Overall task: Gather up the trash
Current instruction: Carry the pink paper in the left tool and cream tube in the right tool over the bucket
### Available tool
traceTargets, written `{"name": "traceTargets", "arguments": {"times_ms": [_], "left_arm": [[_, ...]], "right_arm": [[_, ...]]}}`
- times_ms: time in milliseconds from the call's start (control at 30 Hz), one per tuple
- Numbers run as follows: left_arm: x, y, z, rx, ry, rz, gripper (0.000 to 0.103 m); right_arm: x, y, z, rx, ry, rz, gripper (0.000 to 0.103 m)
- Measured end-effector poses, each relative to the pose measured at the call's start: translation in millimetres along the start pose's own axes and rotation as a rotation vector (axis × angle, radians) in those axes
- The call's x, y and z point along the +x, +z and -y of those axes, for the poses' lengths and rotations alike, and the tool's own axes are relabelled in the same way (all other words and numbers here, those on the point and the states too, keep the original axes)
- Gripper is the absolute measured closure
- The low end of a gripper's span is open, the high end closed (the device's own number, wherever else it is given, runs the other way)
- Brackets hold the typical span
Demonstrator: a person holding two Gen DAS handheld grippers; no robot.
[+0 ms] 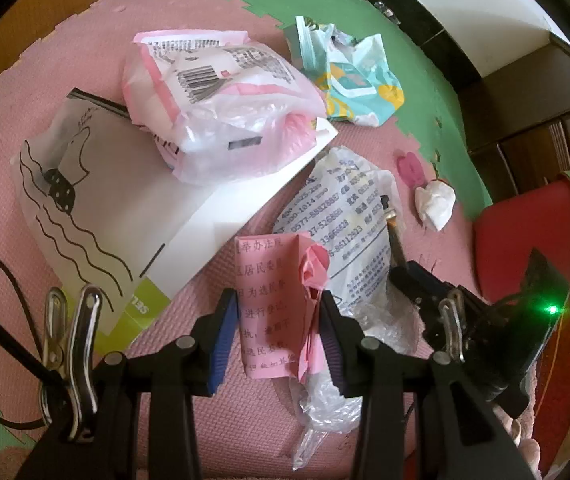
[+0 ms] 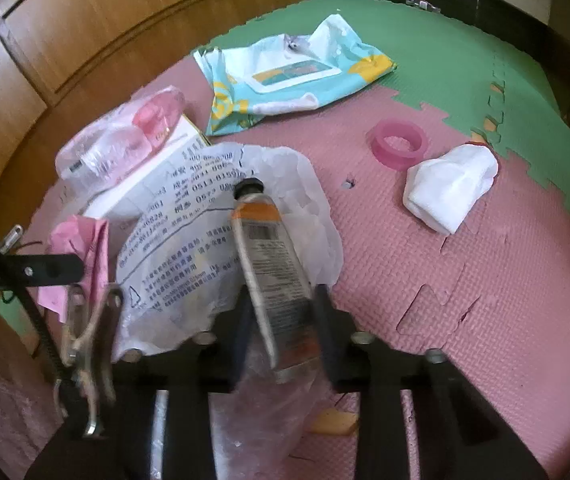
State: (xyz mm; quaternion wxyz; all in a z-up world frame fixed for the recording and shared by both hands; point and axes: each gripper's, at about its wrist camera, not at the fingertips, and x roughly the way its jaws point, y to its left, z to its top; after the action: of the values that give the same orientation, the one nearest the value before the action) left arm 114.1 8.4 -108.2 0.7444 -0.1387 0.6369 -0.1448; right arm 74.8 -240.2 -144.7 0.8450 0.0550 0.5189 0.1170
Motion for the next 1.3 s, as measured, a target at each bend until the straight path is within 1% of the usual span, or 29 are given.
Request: {"name": "traceTargets", "arguments": {"times_ms": [33,67,133,267,533,833,1000,1300], "left_arm": [[0.1,0.0,-0.1,0.000,0.001,0.000,0.062],[0.3,0.0,-0.1,-0.001,0.002,-0.001,0.062],[0.2,0.1,-0.2,0.000,0.003,0.000,0.062],[-1.2,-0.2,0.3,-0.001,0.010,0.008,0.062],[-17.9,-4.0,7.6,0.038,0.020,0.079,0.062],[-46.1,-14.8,26.1,0.091,0.069,0.175,0.062],[-60.4,-24.2,45.1,0.133,0.074,0.209,0.062],[-83.6,-43.0,84.6,0.200,0.067,0.246,0.062]], "right_arm": [[-2.2,0.3,0.5,0.002,0.000,0.010,0.085],[-4.2,0.6,0.4,-0.001,-0.005,0.020,0.086],[-6.6,1.3,0.3,-0.007,-0.022,0.032,0.095],[-11.0,2.3,4.9,0.003,-0.057,0.040,0.100],[-33.7,-1.9,9.1,0.050,-0.049,0.085,0.101],[-71.2,-4.7,5.0,0.070,-0.010,0.164,0.101],[-94.6,-8.6,3.4,0.064,0.004,0.204,0.101],[-136.3,-14.8,-1.9,0.055,0.035,0.271,0.101]]}}
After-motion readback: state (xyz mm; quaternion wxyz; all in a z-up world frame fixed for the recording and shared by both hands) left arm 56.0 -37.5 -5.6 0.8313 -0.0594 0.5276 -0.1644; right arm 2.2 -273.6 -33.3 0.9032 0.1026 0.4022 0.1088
